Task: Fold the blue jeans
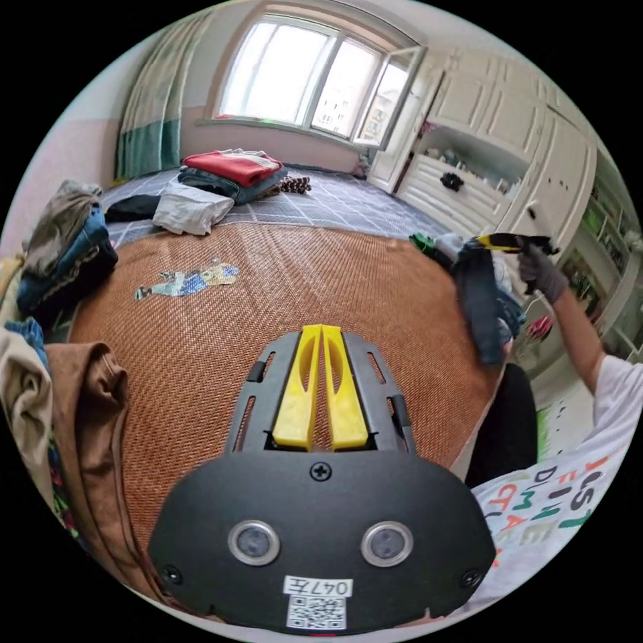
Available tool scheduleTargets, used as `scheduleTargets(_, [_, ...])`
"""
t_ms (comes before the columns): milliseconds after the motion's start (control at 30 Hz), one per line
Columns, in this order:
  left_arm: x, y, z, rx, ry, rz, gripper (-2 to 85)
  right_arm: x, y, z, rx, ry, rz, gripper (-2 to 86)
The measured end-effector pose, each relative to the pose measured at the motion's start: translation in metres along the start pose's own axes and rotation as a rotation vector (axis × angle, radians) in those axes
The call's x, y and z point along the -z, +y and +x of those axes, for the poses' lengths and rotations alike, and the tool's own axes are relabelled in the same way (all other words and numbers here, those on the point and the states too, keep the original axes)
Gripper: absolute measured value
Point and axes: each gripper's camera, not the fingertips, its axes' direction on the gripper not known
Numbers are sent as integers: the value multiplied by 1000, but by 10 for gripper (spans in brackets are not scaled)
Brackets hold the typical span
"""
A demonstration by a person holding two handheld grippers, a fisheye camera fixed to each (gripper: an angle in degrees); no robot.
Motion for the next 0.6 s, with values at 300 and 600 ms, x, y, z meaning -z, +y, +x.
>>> scheduleTargets(300, [42, -13, -19, -57, 38, 84, -10, -64, 52, 28, -6, -286, 253, 33])
scheduleTargets(600, [19, -45, 43, -193, -184, 0, -10, -88, 161, 85, -10, 195, 23, -2])
